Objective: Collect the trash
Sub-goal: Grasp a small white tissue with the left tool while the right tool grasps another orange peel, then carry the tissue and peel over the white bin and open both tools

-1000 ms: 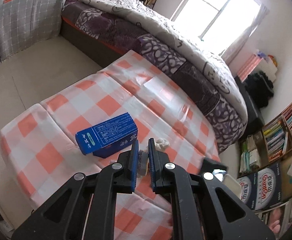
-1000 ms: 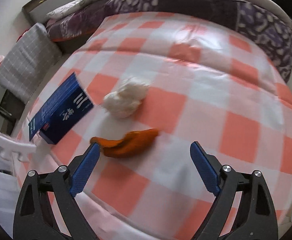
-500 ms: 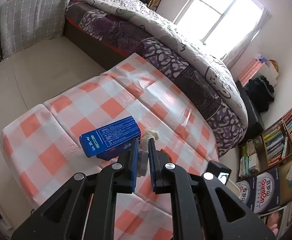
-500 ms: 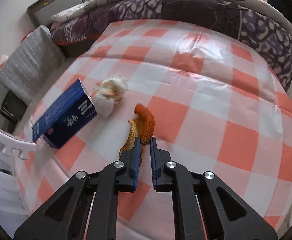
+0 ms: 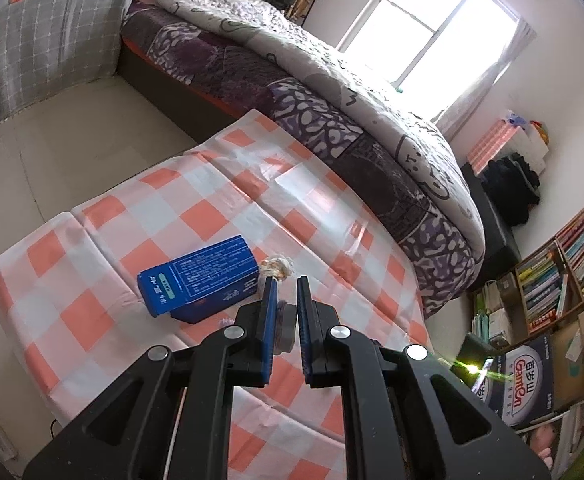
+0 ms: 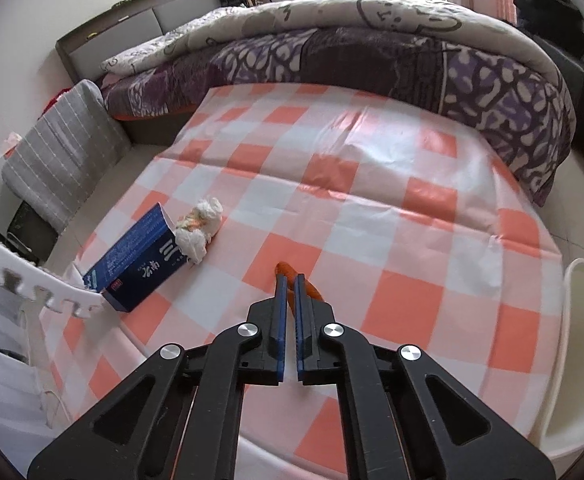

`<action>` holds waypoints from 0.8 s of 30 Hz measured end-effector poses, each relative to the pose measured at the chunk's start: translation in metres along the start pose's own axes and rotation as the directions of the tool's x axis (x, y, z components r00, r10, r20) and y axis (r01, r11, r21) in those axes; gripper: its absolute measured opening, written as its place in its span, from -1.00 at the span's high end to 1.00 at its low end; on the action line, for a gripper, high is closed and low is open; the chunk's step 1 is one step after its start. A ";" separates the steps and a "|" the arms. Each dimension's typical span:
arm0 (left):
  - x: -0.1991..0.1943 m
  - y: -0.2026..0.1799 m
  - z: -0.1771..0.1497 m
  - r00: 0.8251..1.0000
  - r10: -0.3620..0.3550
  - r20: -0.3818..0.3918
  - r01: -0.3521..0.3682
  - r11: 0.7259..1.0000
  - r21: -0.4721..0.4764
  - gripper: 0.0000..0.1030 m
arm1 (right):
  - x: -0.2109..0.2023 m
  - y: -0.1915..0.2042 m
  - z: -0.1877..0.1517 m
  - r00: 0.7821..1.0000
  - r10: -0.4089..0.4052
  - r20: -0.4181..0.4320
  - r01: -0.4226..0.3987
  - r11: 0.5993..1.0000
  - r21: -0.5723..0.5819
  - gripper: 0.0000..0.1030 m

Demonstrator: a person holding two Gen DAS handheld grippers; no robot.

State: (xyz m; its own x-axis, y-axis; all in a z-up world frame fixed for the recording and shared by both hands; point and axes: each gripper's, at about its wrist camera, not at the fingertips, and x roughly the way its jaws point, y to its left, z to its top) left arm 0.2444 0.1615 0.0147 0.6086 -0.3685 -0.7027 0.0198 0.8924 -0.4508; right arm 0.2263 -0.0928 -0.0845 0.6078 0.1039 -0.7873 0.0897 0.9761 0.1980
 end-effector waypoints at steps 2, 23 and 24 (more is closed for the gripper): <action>0.001 -0.005 -0.002 1.000 -0.001 -0.003 0.001 1.000 0.011 0.80 | -0.002 -0.006 0.000 1.000 -0.001 -0.007 0.001 1.000 0.006 0.91; 0.008 0.011 -0.001 0.999 0.025 -0.026 -0.025 1.000 -0.007 0.80 | 0.053 0.013 -0.012 0.994 -0.066 -0.093 0.060 0.996 -0.063 0.75; 0.007 0.010 -0.001 0.999 0.022 -0.023 -0.022 1.000 -0.008 0.80 | 0.044 0.014 -0.009 0.996 -0.061 -0.066 0.057 0.996 -0.062 0.75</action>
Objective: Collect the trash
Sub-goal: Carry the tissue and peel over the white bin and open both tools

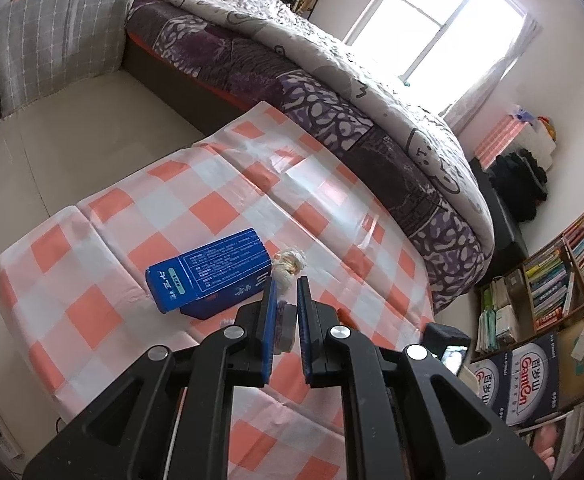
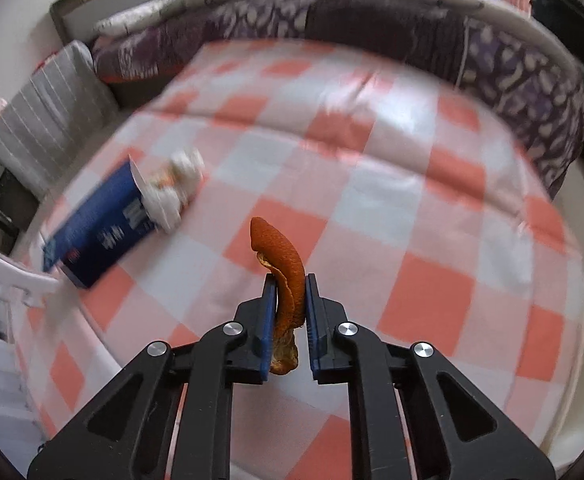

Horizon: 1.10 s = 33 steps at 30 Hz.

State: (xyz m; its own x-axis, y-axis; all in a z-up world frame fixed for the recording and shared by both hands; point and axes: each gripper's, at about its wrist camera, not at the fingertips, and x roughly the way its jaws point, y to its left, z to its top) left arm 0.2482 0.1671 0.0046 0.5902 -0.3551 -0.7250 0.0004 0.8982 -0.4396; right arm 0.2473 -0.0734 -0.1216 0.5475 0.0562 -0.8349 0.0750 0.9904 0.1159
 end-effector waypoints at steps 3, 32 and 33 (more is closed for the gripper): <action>-0.004 -0.007 -0.001 1.000 -0.007 0.015 0.006 1.000 0.010 0.80 | -0.024 -0.003 0.005 0.998 0.025 0.055 -0.026 1.000 0.016 0.75; 0.039 -0.159 -0.063 0.992 -0.104 -0.064 0.117 0.960 0.255 0.80 | -0.135 -0.146 0.000 0.983 -0.116 0.144 0.091 0.981 0.170 0.74; 0.041 -0.164 -0.066 0.992 -0.107 -0.069 0.122 0.957 0.265 0.80 | -0.138 -0.153 -0.001 0.982 -0.125 0.142 0.099 0.978 0.182 0.74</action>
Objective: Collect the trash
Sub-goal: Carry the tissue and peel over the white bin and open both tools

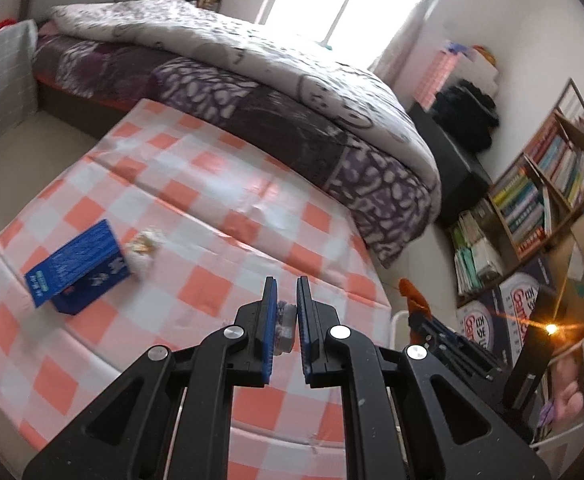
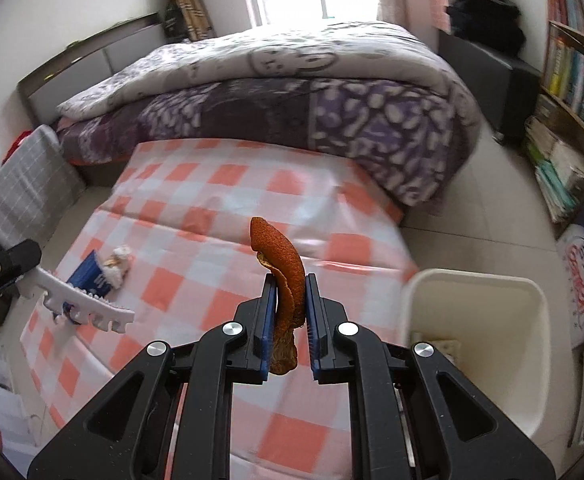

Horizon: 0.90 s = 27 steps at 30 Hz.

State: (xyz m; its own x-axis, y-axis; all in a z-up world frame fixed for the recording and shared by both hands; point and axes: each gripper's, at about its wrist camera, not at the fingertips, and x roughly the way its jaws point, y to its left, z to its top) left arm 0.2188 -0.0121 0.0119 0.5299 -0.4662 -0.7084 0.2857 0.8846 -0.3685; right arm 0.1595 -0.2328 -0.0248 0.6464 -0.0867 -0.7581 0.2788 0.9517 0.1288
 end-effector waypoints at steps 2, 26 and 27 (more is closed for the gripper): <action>0.006 -0.013 -0.004 1.000 -0.005 -0.008 0.005 1.000 0.022 0.80 | -0.005 -0.018 0.001 1.000 -0.022 -0.002 0.022 0.999 0.027 0.74; 0.079 -0.170 -0.069 0.954 -0.224 -0.199 0.261 0.948 0.182 0.80 | -0.061 -0.212 -0.013 0.942 -0.334 -0.035 0.324 0.877 0.355 -0.66; 0.082 -0.175 -0.074 0.952 -0.225 -0.207 0.265 0.946 0.189 0.80 | -0.063 -0.216 -0.013 0.940 -0.341 -0.034 0.329 0.872 0.361 -0.68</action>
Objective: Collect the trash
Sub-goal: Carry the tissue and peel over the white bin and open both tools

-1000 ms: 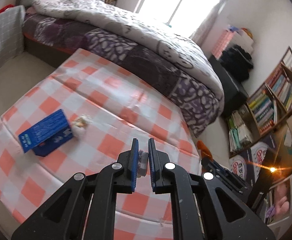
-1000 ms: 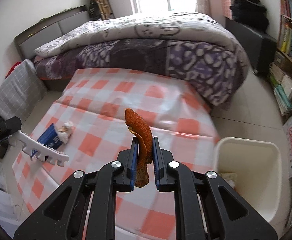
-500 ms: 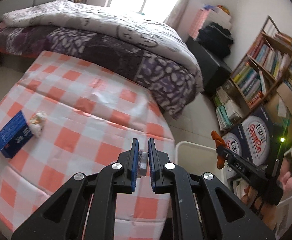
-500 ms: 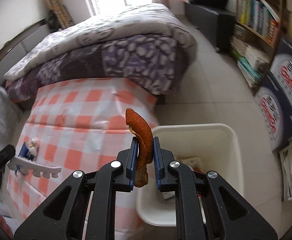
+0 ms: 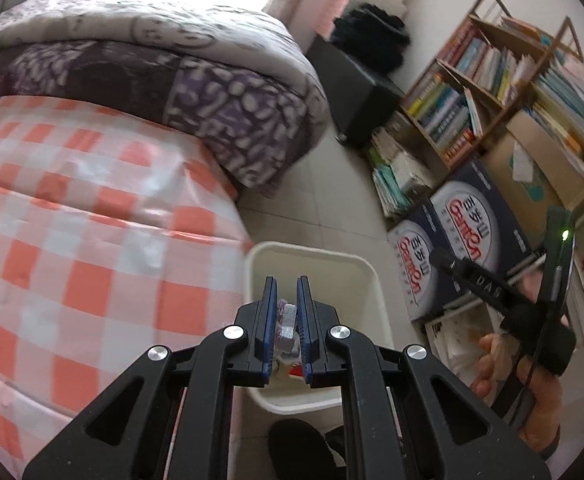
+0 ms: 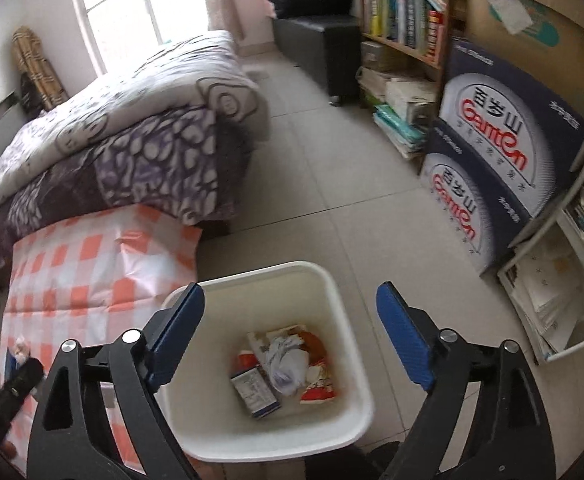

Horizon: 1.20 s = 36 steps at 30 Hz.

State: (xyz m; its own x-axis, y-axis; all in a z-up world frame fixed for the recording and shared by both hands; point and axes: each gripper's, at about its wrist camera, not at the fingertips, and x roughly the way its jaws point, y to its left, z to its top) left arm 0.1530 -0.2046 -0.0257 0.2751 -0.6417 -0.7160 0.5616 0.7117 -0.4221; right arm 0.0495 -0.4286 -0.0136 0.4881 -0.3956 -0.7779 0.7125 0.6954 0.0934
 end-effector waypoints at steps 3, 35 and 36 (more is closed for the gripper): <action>0.015 -0.012 -0.005 1.000 -0.008 -0.026 0.009 1.000 0.019 0.80 | -0.003 -0.013 0.003 1.000 -0.015 0.014 0.015 1.000 0.015 -0.71; 0.011 0.121 -0.002 0.816 0.572 -0.078 -0.549 0.811 0.202 -0.72 | 0.007 0.072 -0.021 0.998 0.022 -0.064 -0.029 0.993 -0.116 -0.86; 0.007 0.139 -0.003 0.782 0.619 -0.073 -0.590 0.773 0.233 -0.73 | 0.009 0.079 -0.024 0.997 0.024 -0.073 -0.034 0.991 -0.132 -0.86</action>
State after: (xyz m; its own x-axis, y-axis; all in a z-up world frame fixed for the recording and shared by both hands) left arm 0.2310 -0.1099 -0.0910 0.5053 -0.0404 -0.8620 0.4538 0.8621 0.2257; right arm 0.0988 -0.3630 -0.0282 0.4670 -0.3338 -0.8188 0.6228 0.7815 0.0367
